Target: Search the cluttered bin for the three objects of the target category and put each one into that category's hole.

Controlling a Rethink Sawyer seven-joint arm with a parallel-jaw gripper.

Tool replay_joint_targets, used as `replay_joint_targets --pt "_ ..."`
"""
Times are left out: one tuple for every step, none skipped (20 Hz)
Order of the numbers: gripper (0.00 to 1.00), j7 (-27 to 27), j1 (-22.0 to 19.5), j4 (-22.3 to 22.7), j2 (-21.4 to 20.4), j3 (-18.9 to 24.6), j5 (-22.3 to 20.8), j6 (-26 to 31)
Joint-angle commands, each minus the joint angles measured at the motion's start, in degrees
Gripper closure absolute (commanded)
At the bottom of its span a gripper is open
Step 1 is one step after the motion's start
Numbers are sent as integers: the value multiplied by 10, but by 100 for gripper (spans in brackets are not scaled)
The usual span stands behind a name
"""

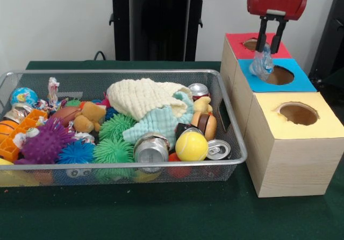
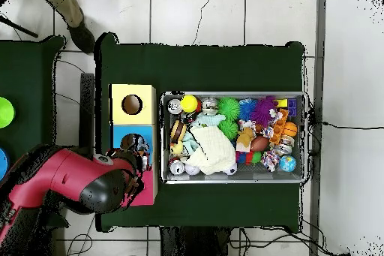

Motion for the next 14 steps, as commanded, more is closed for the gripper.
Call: replay_joint_targets --pt "100 204 -18 -29 1 60 35 1" --pt "100 205 -17 -28 0 61 34 1" --pt "100 205 -17 -27 -1 62 34 2" --pt "100 206 -17 -27 -1 61 34 0" --pt "100 207 -17 -26 -1 60 34 -2" --pt "100 209 -17 -25 -1 58 35 -7" --pt "100 210 -17 -24 -1 57 35 -7" --pt "100 210 -17 -23 -1 57 35 -8" --pt "100 211 -17 -23 1 55 35 -9" --pt "100 212 -17 -22 3 51 36 -11" --pt "100 212 -17 -22 4 49 37 -13" --pt "100 212 -17 -22 6 47 38 -14" --pt "100 212 -17 -23 7 46 38 -14" --pt "100 212 -18 -23 8 43 39 -16"
